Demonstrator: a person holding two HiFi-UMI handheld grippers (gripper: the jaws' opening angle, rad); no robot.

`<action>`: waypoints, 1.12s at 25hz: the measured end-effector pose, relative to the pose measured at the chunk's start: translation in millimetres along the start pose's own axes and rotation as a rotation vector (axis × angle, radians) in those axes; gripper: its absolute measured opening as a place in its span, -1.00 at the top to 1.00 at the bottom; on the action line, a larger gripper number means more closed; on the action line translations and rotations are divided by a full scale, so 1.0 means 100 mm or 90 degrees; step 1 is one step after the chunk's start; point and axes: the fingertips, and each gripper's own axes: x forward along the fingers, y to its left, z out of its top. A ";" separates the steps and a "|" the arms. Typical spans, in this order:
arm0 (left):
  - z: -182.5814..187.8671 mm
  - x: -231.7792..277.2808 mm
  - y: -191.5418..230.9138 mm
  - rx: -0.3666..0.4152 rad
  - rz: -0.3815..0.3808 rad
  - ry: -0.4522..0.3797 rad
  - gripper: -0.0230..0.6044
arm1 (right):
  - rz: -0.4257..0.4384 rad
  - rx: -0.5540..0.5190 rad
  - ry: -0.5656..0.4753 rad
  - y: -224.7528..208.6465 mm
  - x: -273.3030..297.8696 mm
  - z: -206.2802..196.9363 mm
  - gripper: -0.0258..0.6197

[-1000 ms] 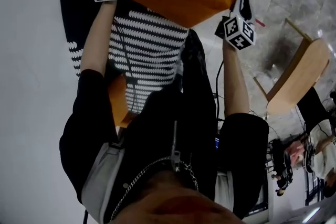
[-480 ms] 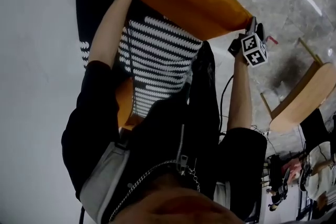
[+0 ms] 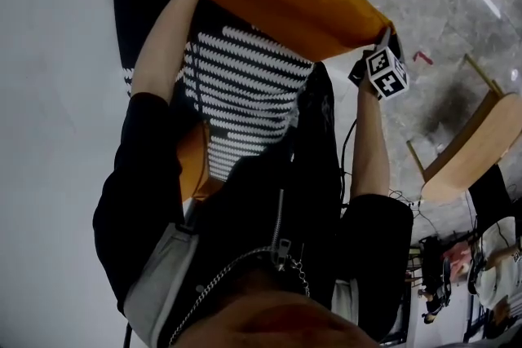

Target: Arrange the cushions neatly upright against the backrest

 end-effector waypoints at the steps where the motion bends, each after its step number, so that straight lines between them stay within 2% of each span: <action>1: -0.01 -0.04 -0.02 0.019 0.009 -0.001 0.71 | -0.001 -0.007 0.000 0.01 0.00 0.01 0.79; 3: -0.04 -0.14 -0.02 0.043 0.030 -0.004 0.75 | 0.003 -0.015 -0.003 0.04 -0.01 0.02 0.80; 5: -0.06 -0.31 0.03 0.042 0.056 -0.008 0.77 | 0.017 -0.022 -0.010 0.13 -0.03 0.02 0.81; 9: -0.15 -0.77 0.08 0.014 0.104 -0.016 0.78 | 0.054 -0.069 -0.020 0.29 -0.16 0.13 0.82; 14: -0.48 -1.61 0.15 -0.023 0.170 0.003 0.78 | 0.121 -0.131 -0.030 0.61 -0.24 0.24 0.83; 17: -0.72 -2.13 0.08 -0.059 0.213 0.003 0.79 | 0.154 -0.171 -0.032 0.81 -0.31 0.25 0.83; 23: -1.42 -3.08 -0.34 -0.161 0.317 -0.015 0.79 | 0.213 -0.251 -0.022 1.07 -0.42 0.23 0.83; 28: -2.17 -3.94 -0.94 -0.241 0.403 -0.041 0.79 | 0.280 -0.342 -0.024 1.42 -0.61 0.14 0.83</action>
